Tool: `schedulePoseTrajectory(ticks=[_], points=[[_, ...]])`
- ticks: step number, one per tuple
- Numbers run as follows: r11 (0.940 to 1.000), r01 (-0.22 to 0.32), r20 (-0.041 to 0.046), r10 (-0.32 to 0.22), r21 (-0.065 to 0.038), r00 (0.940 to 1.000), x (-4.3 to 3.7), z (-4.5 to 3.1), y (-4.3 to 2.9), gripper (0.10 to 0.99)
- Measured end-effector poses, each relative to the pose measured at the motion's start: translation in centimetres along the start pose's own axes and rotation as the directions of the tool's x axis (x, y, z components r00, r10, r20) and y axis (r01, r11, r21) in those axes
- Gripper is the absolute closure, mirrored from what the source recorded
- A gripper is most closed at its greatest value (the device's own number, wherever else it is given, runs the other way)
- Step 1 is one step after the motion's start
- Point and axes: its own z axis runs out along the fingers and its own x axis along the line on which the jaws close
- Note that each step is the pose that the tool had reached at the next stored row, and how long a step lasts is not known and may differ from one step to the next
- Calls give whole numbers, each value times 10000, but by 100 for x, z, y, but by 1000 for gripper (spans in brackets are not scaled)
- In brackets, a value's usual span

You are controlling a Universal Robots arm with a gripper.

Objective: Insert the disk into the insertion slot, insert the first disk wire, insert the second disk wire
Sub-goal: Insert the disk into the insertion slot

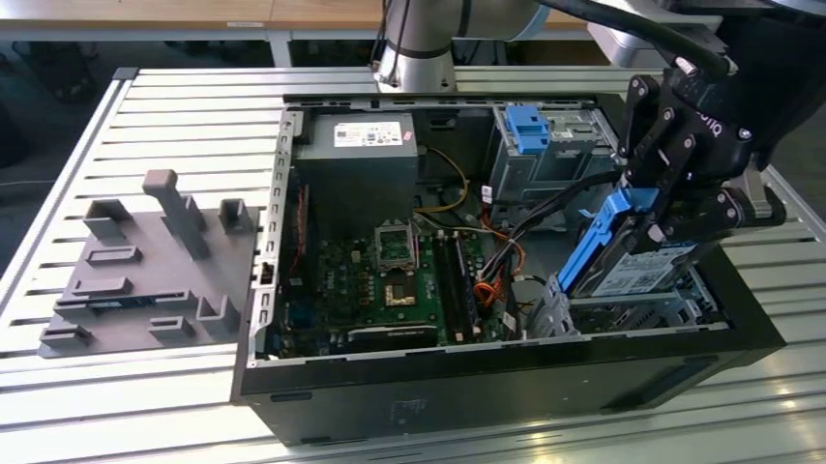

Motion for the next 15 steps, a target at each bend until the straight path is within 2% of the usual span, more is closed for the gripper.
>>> schedulePoseTrajectory(ticks=[15], points=[[10000, 0, 1, 0, -1, 10000, 0, 70, 1, 722]])
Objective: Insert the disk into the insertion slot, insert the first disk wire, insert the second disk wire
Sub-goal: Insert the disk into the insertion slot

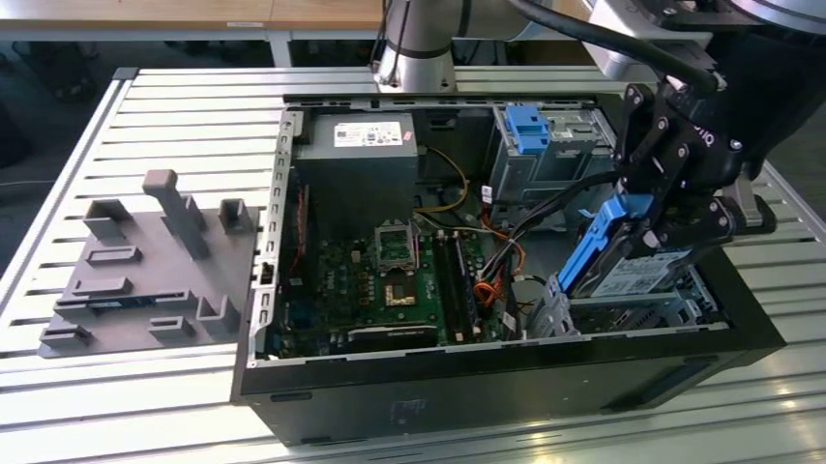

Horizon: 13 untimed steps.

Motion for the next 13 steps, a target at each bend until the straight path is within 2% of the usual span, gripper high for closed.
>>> schedulePoseTrajectory(ticks=[13], points=[[10000, 0, -1, 0, 0, 10000, 0, 97, 1, 722]])
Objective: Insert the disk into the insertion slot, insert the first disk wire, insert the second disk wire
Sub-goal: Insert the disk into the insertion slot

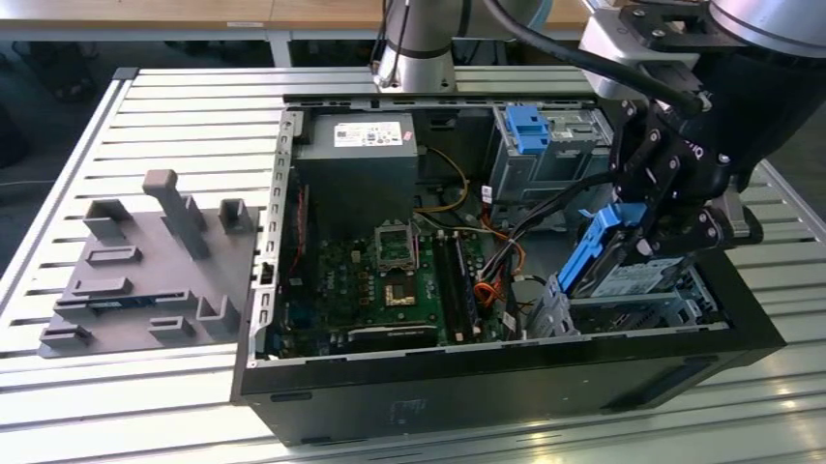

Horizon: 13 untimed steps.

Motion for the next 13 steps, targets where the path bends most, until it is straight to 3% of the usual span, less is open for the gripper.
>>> schedulePoseTrajectory(ticks=[13], points=[[10000, 0, 0, 0, 0, 10000, 0, 118, 1, 722]])
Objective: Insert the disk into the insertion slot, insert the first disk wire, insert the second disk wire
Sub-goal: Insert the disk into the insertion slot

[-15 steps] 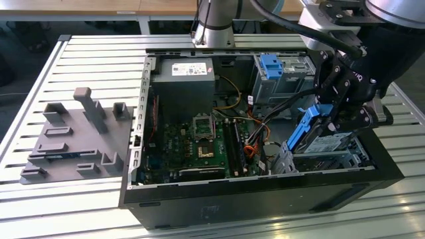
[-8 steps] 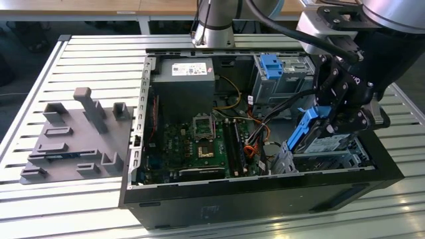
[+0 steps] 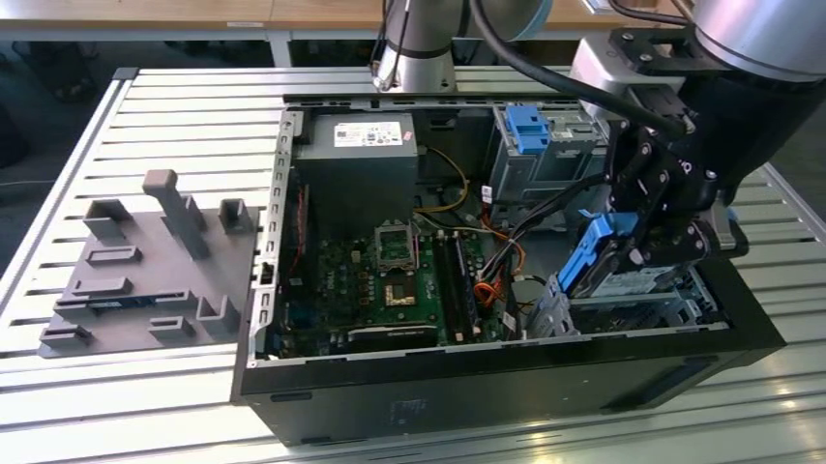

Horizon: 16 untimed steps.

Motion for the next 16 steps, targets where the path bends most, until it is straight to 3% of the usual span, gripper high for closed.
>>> schedulePoseTrajectory(ticks=[16], points=[[10000, 0, 0, 0, 0, 10000, 0, 158, 1, 722]])
